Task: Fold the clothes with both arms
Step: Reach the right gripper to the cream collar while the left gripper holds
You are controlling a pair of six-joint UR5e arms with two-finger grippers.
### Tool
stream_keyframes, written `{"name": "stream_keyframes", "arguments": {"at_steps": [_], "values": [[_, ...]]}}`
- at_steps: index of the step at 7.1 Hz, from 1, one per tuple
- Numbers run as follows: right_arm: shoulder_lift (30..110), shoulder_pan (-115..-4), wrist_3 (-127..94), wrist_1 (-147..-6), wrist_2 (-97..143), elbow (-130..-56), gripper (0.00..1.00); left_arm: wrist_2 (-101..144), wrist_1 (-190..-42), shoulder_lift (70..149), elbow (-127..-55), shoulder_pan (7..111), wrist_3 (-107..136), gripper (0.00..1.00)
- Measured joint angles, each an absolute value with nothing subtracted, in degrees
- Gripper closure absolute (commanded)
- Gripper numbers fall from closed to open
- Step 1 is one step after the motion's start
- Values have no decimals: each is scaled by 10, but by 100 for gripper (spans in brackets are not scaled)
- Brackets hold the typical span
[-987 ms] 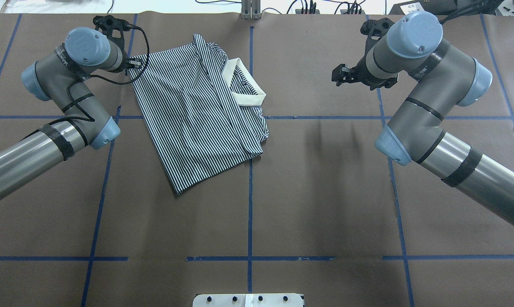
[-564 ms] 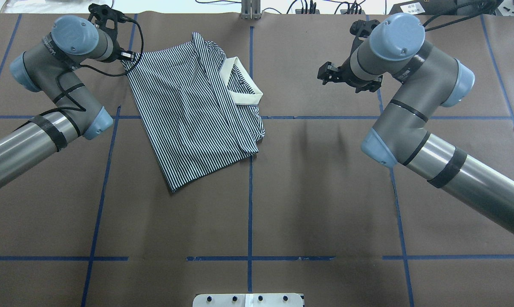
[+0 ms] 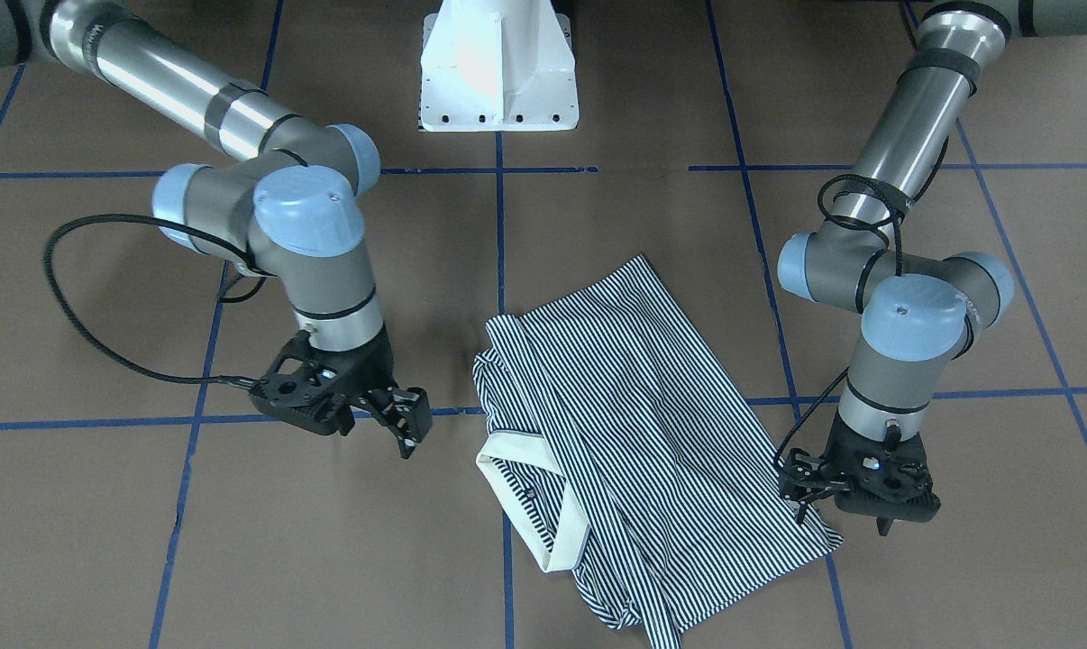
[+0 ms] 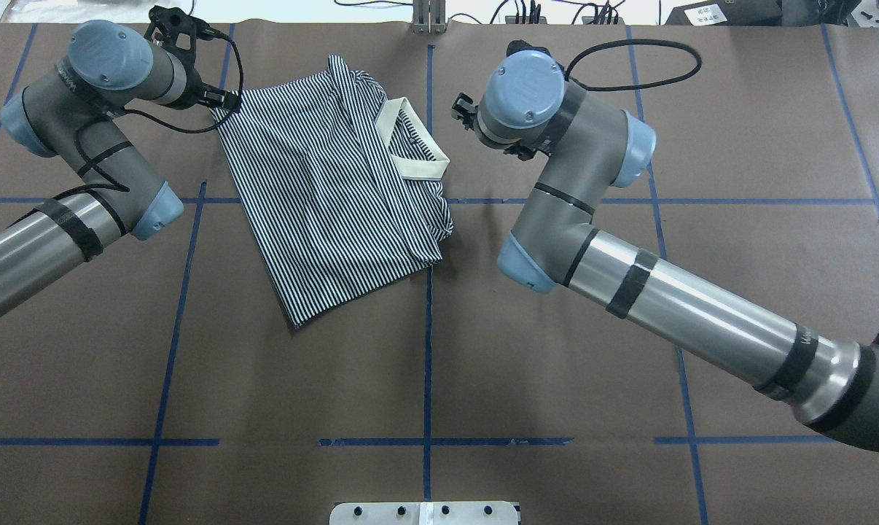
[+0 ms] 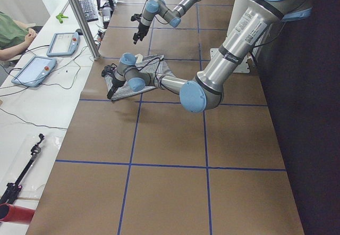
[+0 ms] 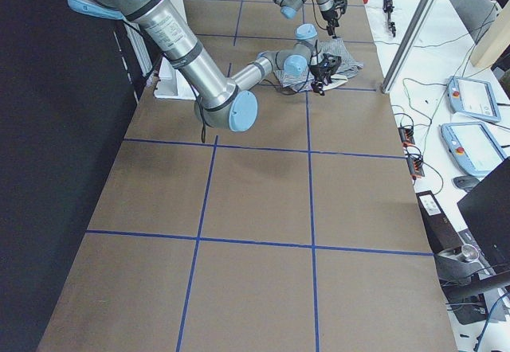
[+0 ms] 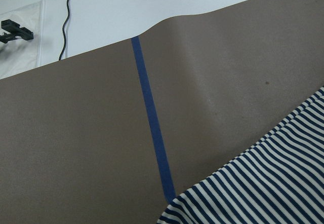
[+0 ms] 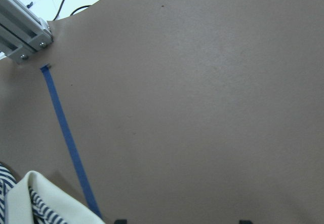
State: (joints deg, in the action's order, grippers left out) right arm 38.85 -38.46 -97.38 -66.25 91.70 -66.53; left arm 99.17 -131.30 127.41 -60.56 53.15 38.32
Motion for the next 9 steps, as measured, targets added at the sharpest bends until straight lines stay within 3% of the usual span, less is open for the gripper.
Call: {"name": "stream_keyframes", "arguments": {"at_steps": [4,5,6,7,9], "values": [[329,-342,-1036,-610,853,-562,27,992,-1316,1273,-609,531,388,0],[328,-337,-1038,-609,849,-557,38,992,-1317,1273,-609,530,388,0],[328,-333,-1038,-611,846,-555,83,992,-1317,1273,-609,530,388,0],[328,-330,-1042,-612,845,-554,100,992,-1317,1273,-610,530,388,0],[327,-329,-1051,-613,845,-555,100,992,-1318,1273,-611,530,389,0]]}}
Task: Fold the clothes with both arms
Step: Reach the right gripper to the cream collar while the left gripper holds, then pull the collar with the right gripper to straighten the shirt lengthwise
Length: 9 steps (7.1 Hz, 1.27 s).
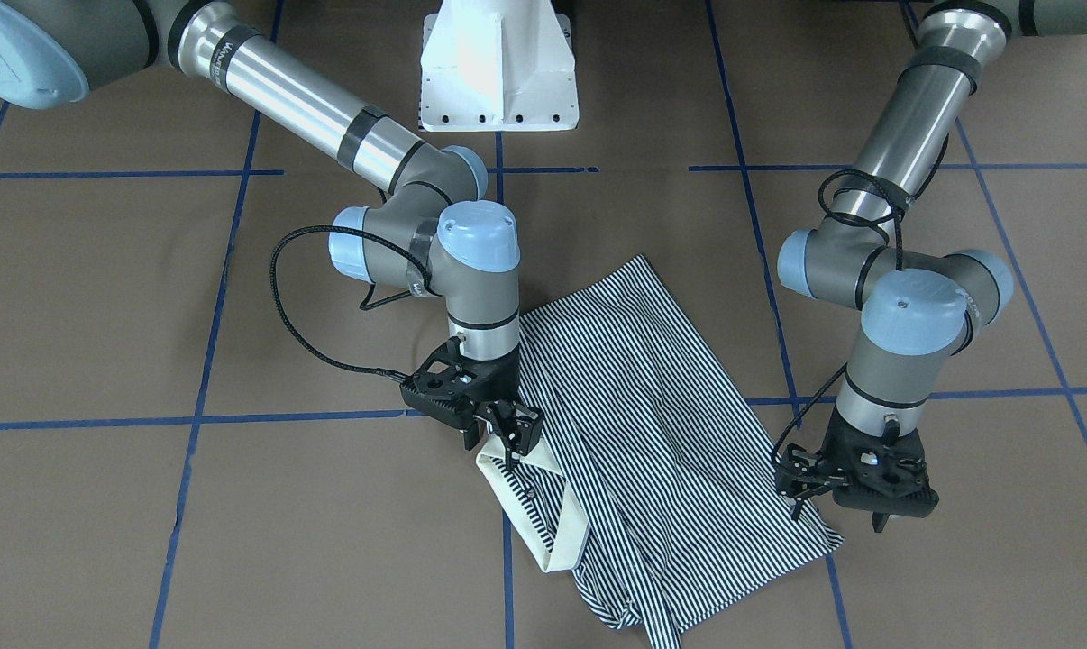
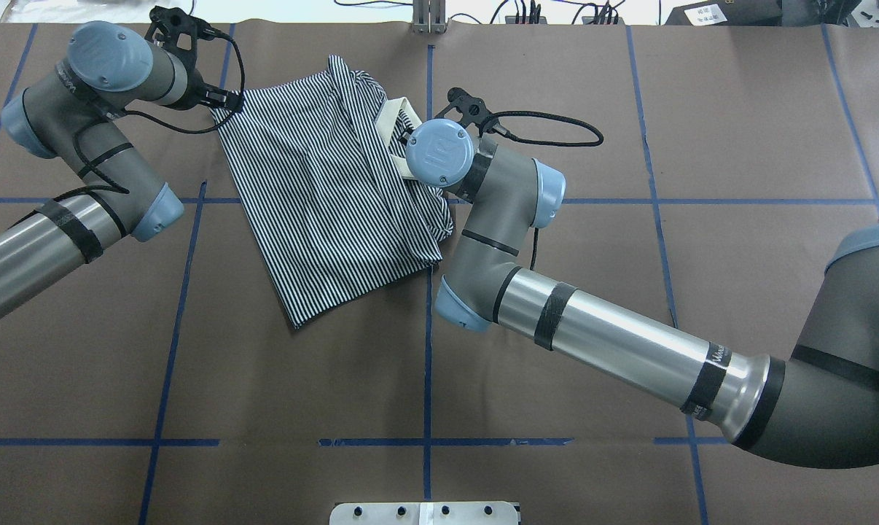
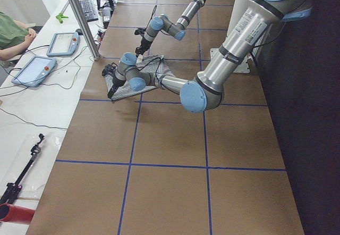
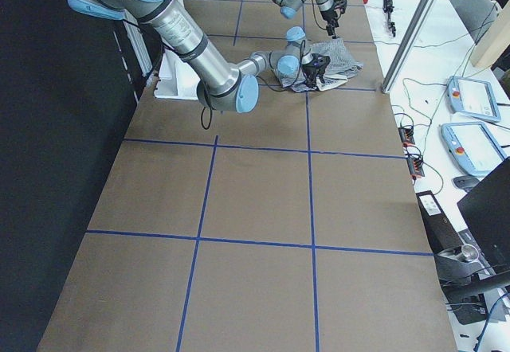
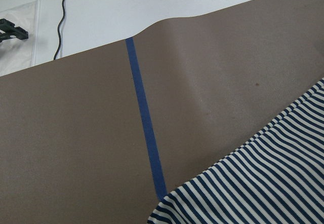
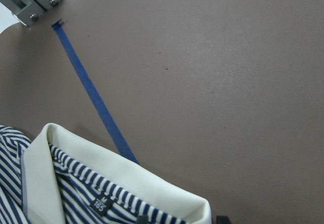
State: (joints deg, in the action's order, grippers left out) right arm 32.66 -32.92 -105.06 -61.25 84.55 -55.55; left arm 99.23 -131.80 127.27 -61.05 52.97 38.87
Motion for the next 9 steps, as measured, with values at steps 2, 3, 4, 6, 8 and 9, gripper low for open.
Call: {"name": "stream_keyframes", "arguments": {"at_steps": [2,3,4,6,8,9], "values": [[335,-330,-1049,-626,849,-581,100,992,-1318,1270,-619,528,391,0],[354,-330,-1048,-646,850,-616,100,992,-1318,1267,-628,527,395,0],[390,-330,-1048,-662,850,-669,100,992,-1318,1264,-636,524,400,0],[489,-323,-1048,-675,840,-783,100,993,-1318,1262,-646,514,413,0],[581,-301,-1049,-677,816,-875,100,993,-1317,1262,-653,506,420,0],[617,-288,-1050,-677,805,-911,88,993,-1317,1261,-657,503,421,0]]}}
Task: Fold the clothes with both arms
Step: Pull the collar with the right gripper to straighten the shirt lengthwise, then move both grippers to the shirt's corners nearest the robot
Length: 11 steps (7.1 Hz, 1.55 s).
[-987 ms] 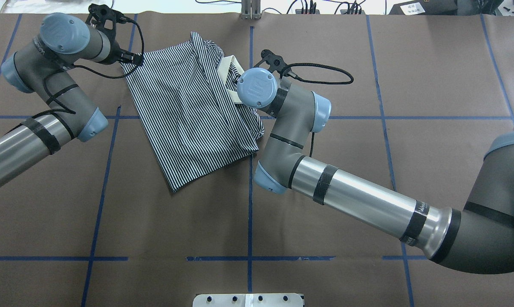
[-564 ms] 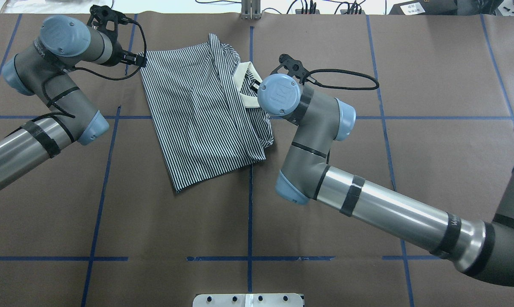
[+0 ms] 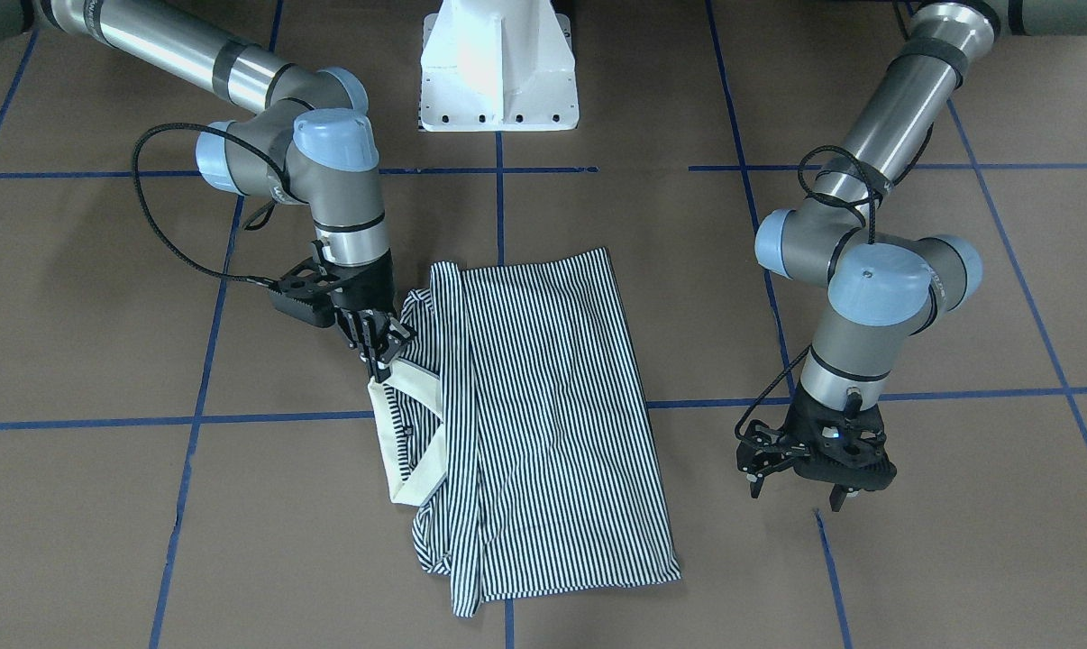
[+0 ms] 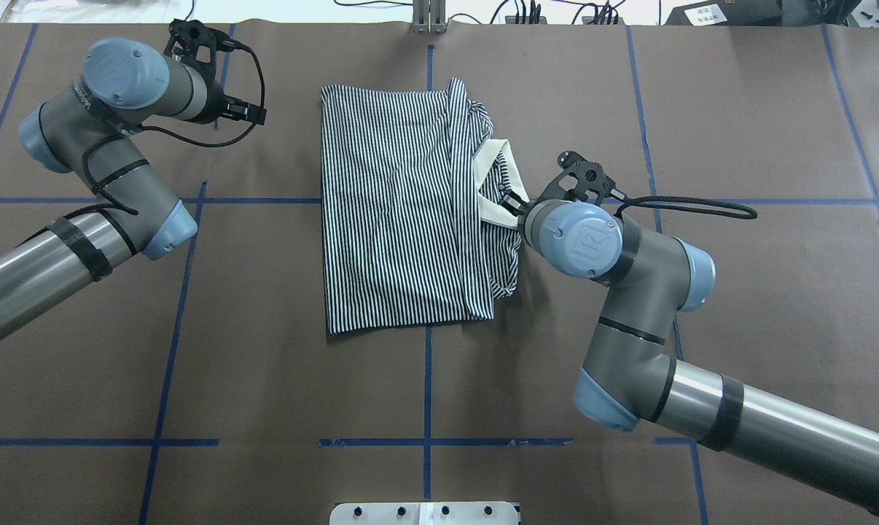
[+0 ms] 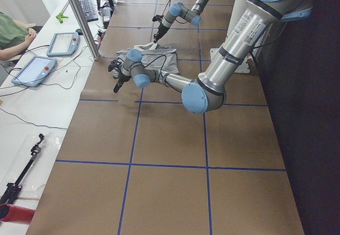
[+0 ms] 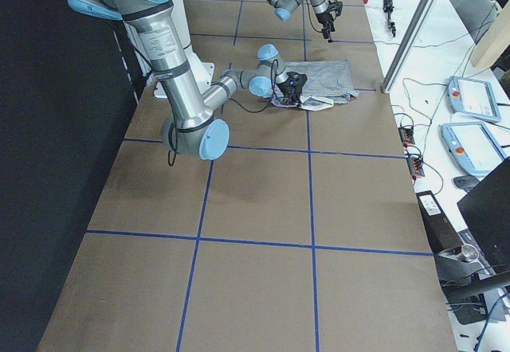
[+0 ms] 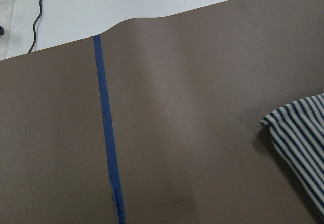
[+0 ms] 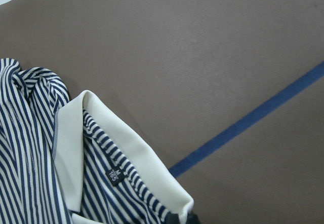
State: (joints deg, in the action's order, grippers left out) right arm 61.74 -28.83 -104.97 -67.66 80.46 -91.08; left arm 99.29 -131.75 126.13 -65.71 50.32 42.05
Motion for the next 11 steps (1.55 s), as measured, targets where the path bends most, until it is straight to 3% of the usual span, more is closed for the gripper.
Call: {"name": "stream_keyframes", "arguments": {"at_steps": [1,4,6,9,10,11], "values": [[643,-276,-1050,-676,791,-935,1,993,-1317,1261,-661,500,421,0],[672,-263,-1012,-677,775,-962,0,993,-1317,1261,-671,489,431,0],[733,-262,-929,-677,792,-1028,0,998,-1315,1256,-689,480,441,0],[780,-229,-936,-671,793,-1100,0,1058,-1308,1187,-820,447,536,0],[782,-217,-963,-670,792,-1116,0,1061,-1307,1155,-877,418,594,12],[782,-207,-991,-669,789,-1127,0,1055,-1307,1125,-932,380,676,35]]}}
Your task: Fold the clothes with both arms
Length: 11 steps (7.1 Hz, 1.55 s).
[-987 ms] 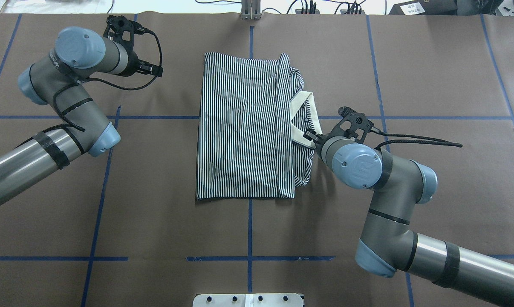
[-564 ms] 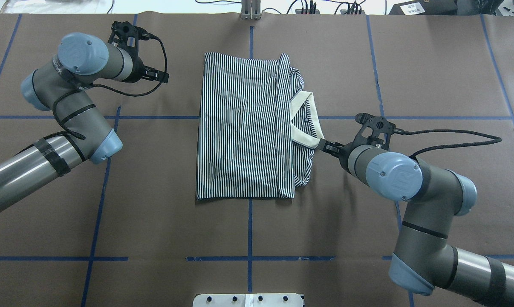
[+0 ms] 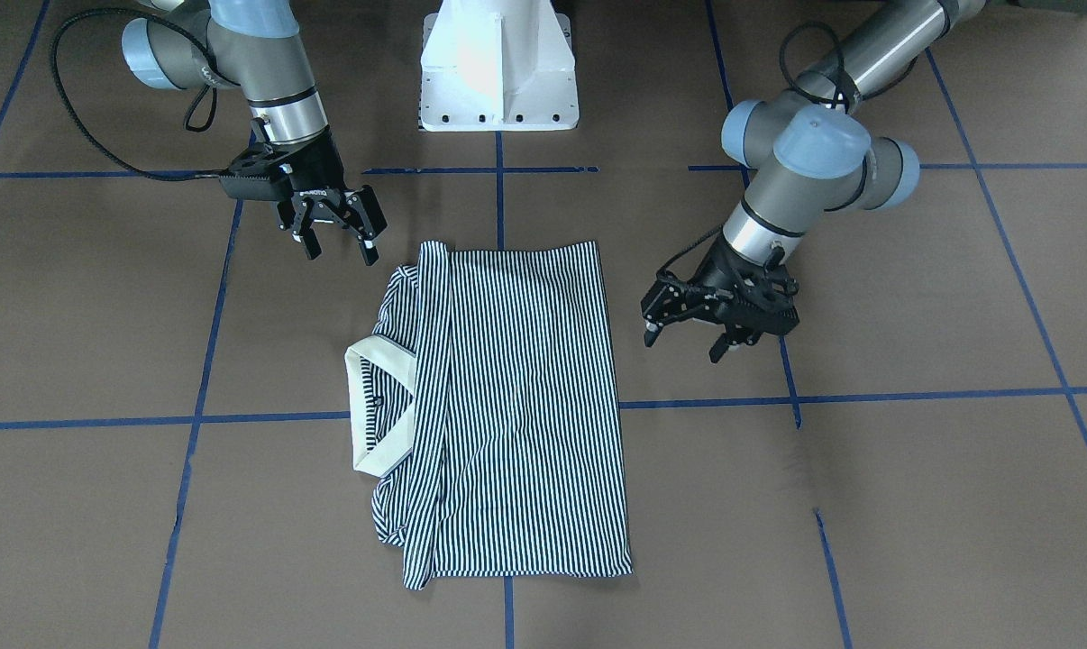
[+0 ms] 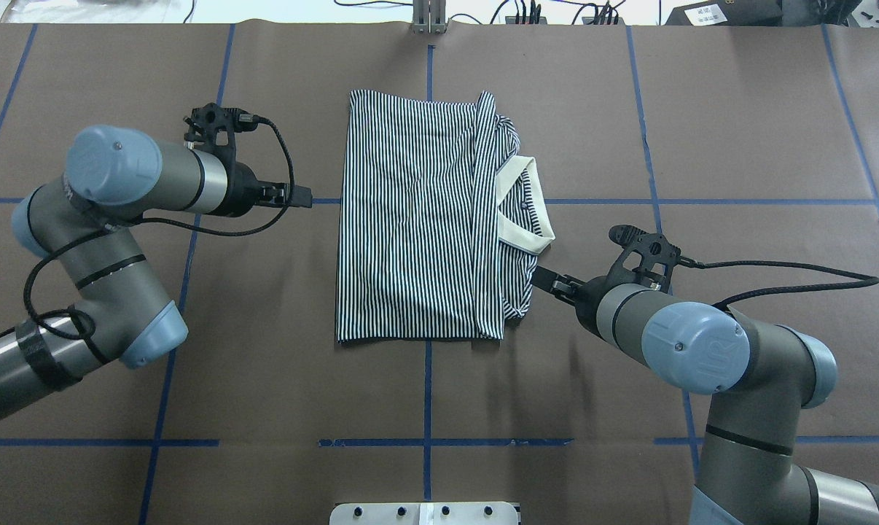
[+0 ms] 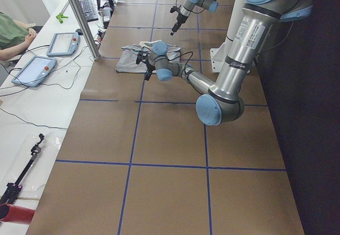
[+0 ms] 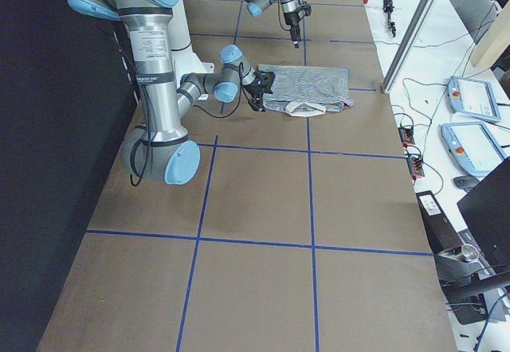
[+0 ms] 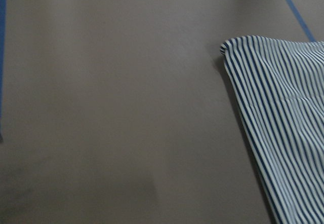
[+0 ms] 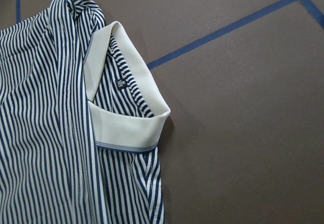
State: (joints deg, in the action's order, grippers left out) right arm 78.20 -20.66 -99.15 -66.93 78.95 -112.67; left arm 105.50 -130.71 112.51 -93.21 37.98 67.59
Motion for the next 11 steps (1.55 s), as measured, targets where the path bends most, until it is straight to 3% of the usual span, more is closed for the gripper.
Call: {"name": "stream_keyframes", "arguments": {"at_steps": [1,4,11], "values": [[782,-200,-1007,-669,786,-1134,0,1032,-1307,1105,-970,333,775,43],[781,-196,-1015,-669,780,-1141,0,949,-1307,1094,-991,231,962,43],[782,-196,-1015,-669,778,-1142,0,932,-1307,1095,-985,209,992,47]]}}
